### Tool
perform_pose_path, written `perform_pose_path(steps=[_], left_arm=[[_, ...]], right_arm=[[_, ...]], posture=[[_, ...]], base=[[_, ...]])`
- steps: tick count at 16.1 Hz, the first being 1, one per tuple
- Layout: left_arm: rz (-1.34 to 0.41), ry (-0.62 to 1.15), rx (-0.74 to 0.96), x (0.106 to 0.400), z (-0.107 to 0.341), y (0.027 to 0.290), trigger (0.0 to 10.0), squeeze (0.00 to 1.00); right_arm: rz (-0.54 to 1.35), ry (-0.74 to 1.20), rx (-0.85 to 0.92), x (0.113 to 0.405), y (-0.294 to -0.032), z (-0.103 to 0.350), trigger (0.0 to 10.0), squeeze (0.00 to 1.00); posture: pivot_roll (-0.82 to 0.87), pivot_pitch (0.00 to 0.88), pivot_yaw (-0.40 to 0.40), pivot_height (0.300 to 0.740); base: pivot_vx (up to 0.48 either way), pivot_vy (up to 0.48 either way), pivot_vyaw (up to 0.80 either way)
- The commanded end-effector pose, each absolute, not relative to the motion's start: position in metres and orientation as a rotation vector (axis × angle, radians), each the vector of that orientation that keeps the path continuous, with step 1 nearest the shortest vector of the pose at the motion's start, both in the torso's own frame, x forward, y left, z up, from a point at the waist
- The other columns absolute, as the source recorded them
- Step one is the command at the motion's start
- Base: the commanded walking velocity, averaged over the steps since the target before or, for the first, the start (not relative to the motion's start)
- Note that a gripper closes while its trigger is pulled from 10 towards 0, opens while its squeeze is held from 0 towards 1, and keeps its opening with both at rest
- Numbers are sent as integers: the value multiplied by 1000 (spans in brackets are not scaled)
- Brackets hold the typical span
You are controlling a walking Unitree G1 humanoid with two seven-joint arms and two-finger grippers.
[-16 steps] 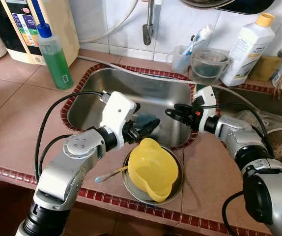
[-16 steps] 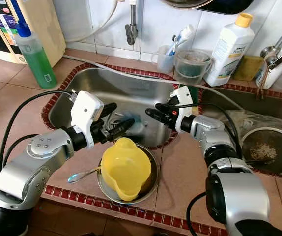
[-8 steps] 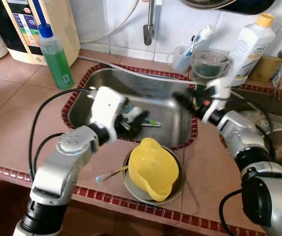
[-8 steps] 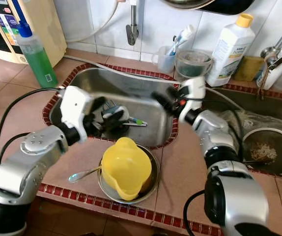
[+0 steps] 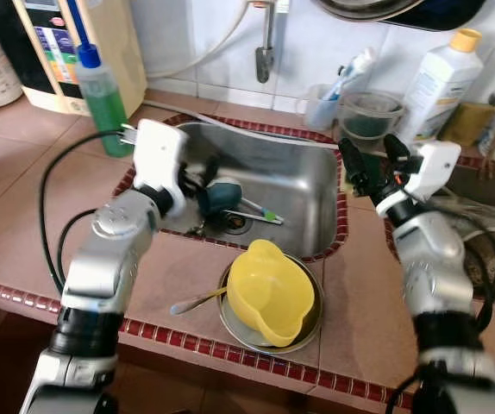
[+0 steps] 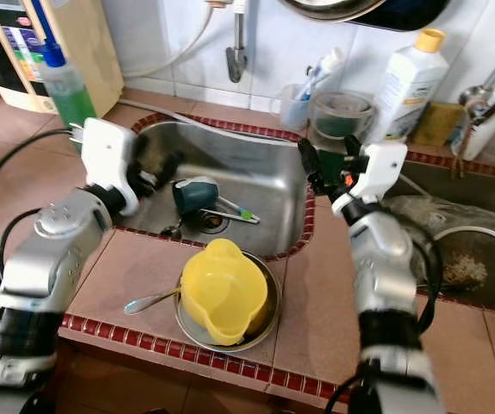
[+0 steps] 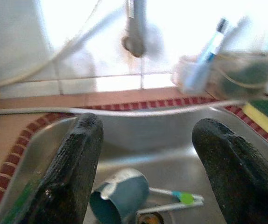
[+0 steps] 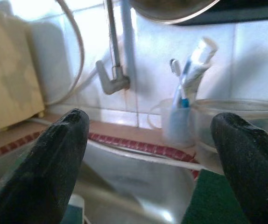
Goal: Kitchen organization
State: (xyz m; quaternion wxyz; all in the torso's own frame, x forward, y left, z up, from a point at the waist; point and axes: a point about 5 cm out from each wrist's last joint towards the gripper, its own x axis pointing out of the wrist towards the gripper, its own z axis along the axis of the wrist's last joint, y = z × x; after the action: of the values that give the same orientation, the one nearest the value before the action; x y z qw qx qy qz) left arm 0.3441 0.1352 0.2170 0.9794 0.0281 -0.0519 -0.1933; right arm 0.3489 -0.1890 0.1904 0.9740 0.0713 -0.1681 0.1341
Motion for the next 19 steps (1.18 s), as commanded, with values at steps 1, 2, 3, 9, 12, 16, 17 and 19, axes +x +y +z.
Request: perform_pose_path(steps=[1, 2, 3, 9, 12, 16, 17, 19], left_arm=[[-343, -122, 54, 347, 215, 138, 10000, 0], [-323, -146, 68, 347, 213, 139, 10000, 0], [-315, -143, 55, 347, 210, 139, 10000, 0], [-198, -178, 41, 333, 188, 158, 10000, 0], [-192, -202, 69, 332, 187, 160, 10000, 0], [-218, -217, 54, 330, 187, 153, 10000, 0], [-221, -215, 54, 329, 186, 153, 10000, 0], [-232, -200, 48, 329, 182, 152, 10000, 0]], right_arm=[[239, -363, 143, 343, -188, 195, 10000, 1000], [231, -357, 131, 337, -185, 193, 10000, 1000], [222, -361, 107, 333, -183, 192, 10000, 1000], [13, -341, 66, 311, -172, 176, 10000, 0], [4, -325, 45, 309, -170, 173, 10000, 0], [-2, -308, 16, 310, -170, 171, 10000, 0], [4, -301, 7, 311, -169, 169, 10000, 0], [6, -296, 10, 311, -168, 168, 10000, 0]], posture=[[-60, 32, 3, 740], [-59, 27, 2, 740], [-61, 18, 2, 740], [-77, 0, 20, 740], [-74, 0, 22, 740], [-72, 0, 17, 740], [-73, 0, 17, 740], [-72, 0, 18, 740]], base=[[0, 0, 0], [0, 0, 0], [0, 0, 0], [0, 0, 0], [0, 0, 0], [0, 0, 0], [0, 0, 0], [-127, 0, 0]])
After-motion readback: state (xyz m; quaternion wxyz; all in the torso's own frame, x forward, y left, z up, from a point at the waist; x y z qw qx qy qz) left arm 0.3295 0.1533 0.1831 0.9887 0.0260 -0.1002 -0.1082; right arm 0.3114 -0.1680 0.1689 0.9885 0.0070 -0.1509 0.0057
